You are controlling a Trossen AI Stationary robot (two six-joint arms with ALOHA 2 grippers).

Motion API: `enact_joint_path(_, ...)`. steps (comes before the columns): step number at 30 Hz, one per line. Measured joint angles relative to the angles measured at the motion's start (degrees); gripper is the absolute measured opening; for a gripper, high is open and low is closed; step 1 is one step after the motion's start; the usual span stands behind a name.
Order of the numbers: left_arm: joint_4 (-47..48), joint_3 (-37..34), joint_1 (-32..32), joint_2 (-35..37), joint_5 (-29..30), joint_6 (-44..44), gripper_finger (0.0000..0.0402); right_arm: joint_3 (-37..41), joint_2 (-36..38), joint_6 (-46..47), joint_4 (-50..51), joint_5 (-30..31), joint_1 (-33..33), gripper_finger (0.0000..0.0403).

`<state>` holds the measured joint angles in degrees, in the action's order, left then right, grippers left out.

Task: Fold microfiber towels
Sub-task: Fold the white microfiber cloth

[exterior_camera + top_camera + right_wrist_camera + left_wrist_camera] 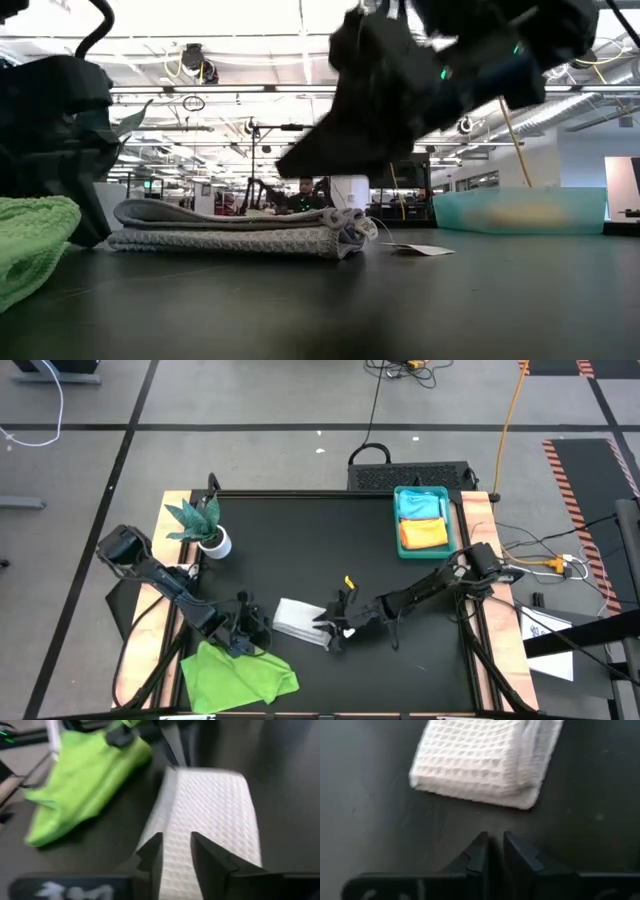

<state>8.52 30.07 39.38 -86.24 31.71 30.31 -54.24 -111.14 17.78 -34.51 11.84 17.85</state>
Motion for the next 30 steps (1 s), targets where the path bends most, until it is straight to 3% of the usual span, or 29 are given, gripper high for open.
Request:
enact_joint_path(4, 2.9, 2.4, 0.6, 0.5, 3.4, -0.8, 0.0024, 0.0, -2.1, 1.5, 2.3, 0.0, -1.4, 0.0044)
enact_joint_path(8, -4.7, 3.5, -0.5, 0.5, 13.2, -4.6, 0.0005, 0.0, -2.2, 1.6, 5.5, 0.0, -1.8, 0.0007)
enact_joint_path(13, -16.7, 2.9, -6.4, -1.7, 4.3, -12.9, 0.0003, 0.0, -1.7, 1.5, 8.2, 0.0, -1.8, 0.0008)
enact_joint_path(19, -17.1, 2.9, -9.1, -8.1, -6.3, -13.7, 0.0010, 0.3, -0.9, 2.1, 12.5, 0.0, -1.6, 0.0001)
enact_joint_path(25, -20.1, 2.8, -8.5, -9.3, -4.8, -14.5, 0.0007, 3.6, 3.3, 2.5, 15.9, 0.0, -1.6, 0.0001)
enact_joint_path(30, -32.8, 2.6, -8.6, -8.5, -5.4, -19.9, 0.0019, 9.3, 11.1, 2.1, 17.4, 0.2, -1.6, 0.0000)
